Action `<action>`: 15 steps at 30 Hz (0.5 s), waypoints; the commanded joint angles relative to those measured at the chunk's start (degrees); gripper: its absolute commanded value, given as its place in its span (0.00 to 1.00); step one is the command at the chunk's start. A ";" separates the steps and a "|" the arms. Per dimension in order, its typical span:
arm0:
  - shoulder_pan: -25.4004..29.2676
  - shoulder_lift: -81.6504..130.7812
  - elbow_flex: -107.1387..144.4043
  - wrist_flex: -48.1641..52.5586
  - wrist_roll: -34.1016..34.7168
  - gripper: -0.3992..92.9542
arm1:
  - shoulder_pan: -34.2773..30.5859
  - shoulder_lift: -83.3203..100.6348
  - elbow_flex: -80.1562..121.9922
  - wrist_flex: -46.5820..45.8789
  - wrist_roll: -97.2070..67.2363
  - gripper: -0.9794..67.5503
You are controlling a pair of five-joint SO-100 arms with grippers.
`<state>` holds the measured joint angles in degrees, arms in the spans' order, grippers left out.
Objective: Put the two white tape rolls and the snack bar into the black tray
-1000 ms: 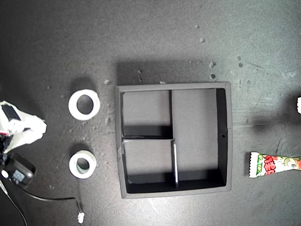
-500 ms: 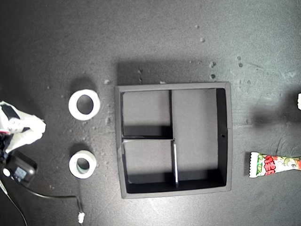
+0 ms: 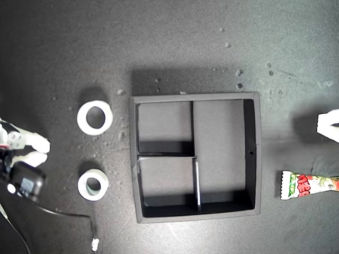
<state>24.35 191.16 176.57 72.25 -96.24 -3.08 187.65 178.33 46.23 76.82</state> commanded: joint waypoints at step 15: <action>-14.41 -4.92 -22.94 -12.13 32.61 0.21 | 10.90 0.53 0.62 4.22 33.22 0.01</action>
<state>13.71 190.72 160.93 61.44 -65.74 6.68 187.65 178.33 50.71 111.80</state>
